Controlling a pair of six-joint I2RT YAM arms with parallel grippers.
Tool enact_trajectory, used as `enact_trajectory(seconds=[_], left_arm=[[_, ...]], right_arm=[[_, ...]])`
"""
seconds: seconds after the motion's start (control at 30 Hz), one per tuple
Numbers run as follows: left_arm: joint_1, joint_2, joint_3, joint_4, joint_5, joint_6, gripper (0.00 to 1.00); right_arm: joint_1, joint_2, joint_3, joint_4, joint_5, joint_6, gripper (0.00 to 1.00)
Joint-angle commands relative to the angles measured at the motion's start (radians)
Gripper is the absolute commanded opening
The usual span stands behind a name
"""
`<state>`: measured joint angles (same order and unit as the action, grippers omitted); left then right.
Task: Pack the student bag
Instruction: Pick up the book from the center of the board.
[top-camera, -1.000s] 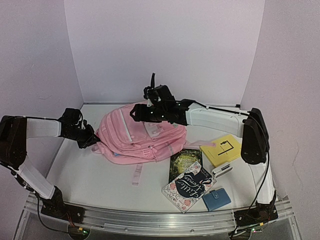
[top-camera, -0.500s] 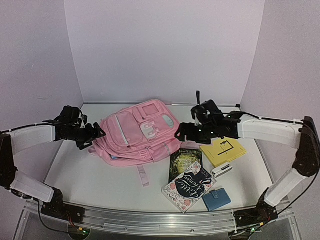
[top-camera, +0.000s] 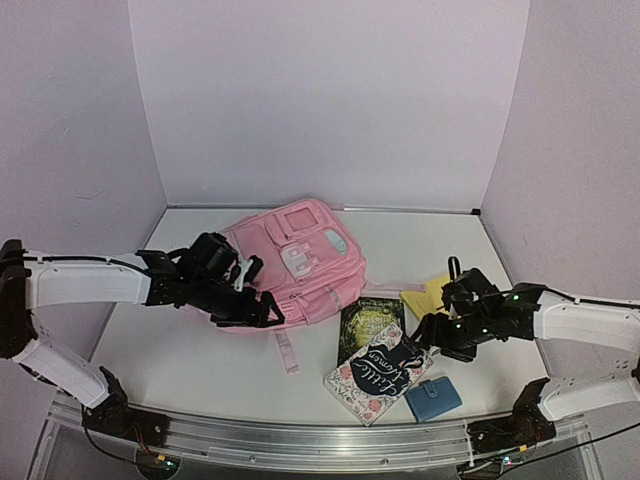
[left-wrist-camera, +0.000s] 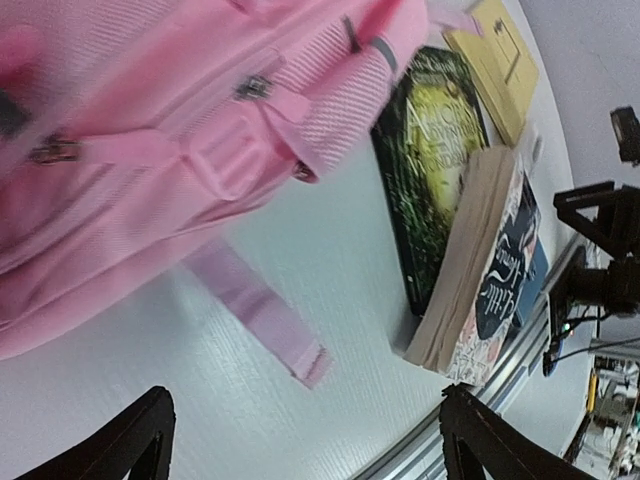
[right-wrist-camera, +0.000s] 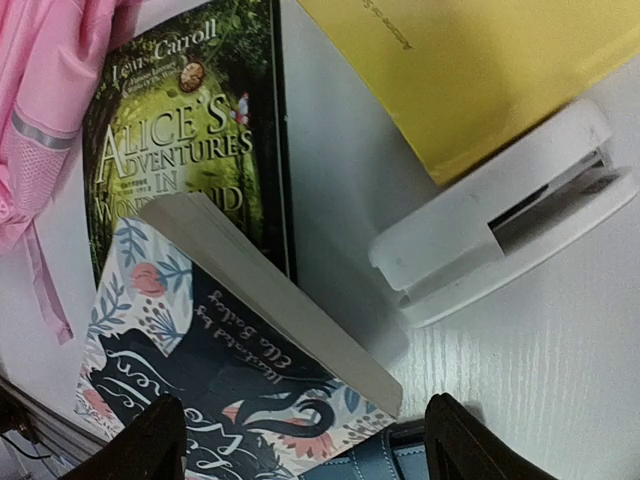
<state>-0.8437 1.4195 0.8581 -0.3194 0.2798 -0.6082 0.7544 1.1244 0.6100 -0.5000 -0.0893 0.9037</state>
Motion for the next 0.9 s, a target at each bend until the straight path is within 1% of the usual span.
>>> enact_trajectory(seconds=[0.0, 0.07, 0.23, 0.47, 0.57, 0.63, 0.7, 0.87], left_arm=[[-0.048, 0.078, 0.061, 0.129, 0.108, 0.008, 0.91], [-0.059, 0.114, 0.071, 0.164, 0.157, 0.006, 0.9], [-0.087, 0.211, 0.133, 0.167, 0.237, 0.008, 0.87], [-0.125, 0.337, 0.218, 0.167, 0.315, 0.022, 0.84], [-0.131, 0.368, 0.237, 0.169, 0.353, 0.029, 0.78], [-0.135, 0.391, 0.244, 0.172, 0.383, 0.029, 0.69], [-0.139, 0.419, 0.249, 0.167, 0.399, 0.026, 0.63], [-0.157, 0.479, 0.256, 0.155, 0.438, 0.028, 0.57]], right_arm=[[0.002, -0.011, -0.029, 0.018, -0.018, 0.052, 0.75], [0.002, 0.003, -0.046, 0.034, -0.023, 0.049, 0.74], [0.002, 0.016, -0.093, 0.126, -0.059, 0.069, 0.71], [0.002, 0.082, -0.146, 0.26, -0.084, 0.093, 0.7], [0.002, 0.105, -0.161, 0.315, -0.088, 0.101, 0.68], [0.002, 0.124, -0.172, 0.354, -0.104, 0.112, 0.66], [0.002, 0.142, -0.19, 0.392, -0.113, 0.124, 0.66], [0.003, 0.156, -0.225, 0.46, -0.124, 0.145, 0.65]])
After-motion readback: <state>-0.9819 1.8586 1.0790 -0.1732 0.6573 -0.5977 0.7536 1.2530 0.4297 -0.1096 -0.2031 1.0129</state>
